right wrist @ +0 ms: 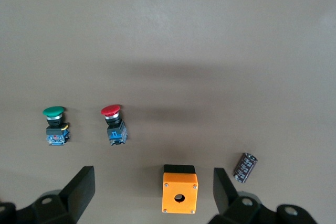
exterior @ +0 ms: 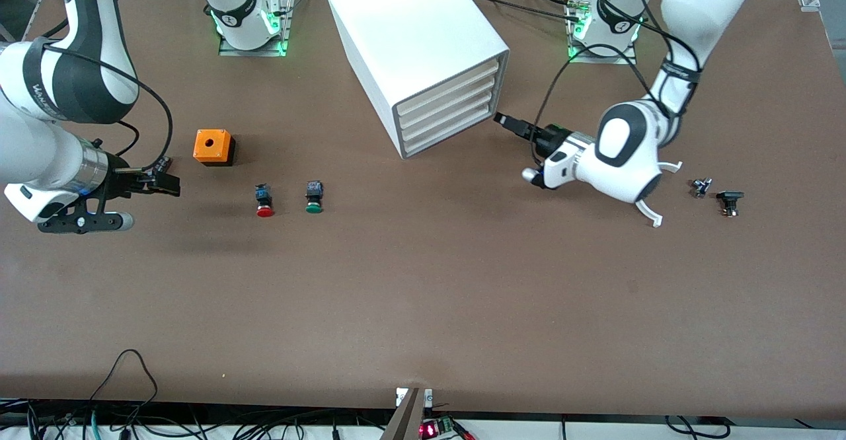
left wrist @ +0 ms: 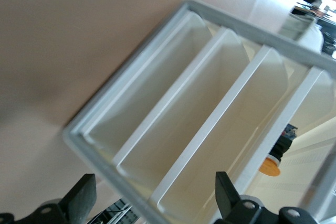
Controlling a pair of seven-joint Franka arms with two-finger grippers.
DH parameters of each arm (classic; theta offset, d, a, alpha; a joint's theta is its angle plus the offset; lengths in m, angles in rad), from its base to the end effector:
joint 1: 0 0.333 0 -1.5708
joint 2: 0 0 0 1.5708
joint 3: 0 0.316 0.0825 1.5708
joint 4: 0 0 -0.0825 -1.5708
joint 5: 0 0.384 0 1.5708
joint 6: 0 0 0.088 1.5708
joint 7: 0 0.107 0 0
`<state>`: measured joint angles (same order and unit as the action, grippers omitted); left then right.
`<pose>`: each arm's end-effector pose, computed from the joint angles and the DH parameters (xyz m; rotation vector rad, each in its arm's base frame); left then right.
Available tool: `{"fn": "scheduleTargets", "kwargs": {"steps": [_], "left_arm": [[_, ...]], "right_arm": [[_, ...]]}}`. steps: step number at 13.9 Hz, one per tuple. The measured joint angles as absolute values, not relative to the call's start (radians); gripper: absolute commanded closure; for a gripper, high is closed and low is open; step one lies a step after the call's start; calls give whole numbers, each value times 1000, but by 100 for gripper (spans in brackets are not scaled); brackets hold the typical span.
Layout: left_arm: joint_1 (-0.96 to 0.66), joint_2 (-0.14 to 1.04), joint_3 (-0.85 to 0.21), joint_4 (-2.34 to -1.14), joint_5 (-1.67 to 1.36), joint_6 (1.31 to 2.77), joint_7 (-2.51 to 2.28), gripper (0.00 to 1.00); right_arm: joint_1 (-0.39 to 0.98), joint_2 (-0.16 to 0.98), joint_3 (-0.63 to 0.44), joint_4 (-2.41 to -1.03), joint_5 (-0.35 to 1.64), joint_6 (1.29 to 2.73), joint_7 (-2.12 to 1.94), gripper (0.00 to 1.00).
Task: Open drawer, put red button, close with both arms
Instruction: 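Reach the left gripper to the cabinet drawer while the right gripper advances, then pull the top drawer open with the left gripper while the right gripper nears buttons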
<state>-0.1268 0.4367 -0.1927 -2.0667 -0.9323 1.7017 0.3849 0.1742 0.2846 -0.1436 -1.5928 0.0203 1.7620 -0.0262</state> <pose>0.4705 -0.2359 0.2205 2.0698 -0.1788 -0.8380 0.6330 0.0299 0.4611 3.1145 0.0861 -0.1753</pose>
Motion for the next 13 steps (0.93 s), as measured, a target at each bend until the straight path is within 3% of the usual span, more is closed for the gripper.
{"fn": "scheduleTargets", "kwargs": {"steps": [4,6,7,8,9,13], "left_arm": [[-223,442,-219,-2134,-1049,1787,447,3],[-276,442,-222,-2135,-1077,1810,448,14],[-295,442,-223,-2136,-1092,1819,448,38],[-304,442,-222,-2138,-1106,1838,448,94],[-304,442,-222,-2140,-1107,1848,448,100],[-303,433,-221,-2138,-1109,1844,452,100]], "right_arm": [[202,264,-143,-1587,20,1754,-26,0],[202,269,-143,-1589,20,1753,-26,0],[204,271,-143,-1591,21,1753,-26,0],[209,274,-143,-1593,21,1753,-26,0],[215,278,-143,-1594,21,1756,-26,0],[220,323,-143,-1596,21,1809,-26,0]]}}
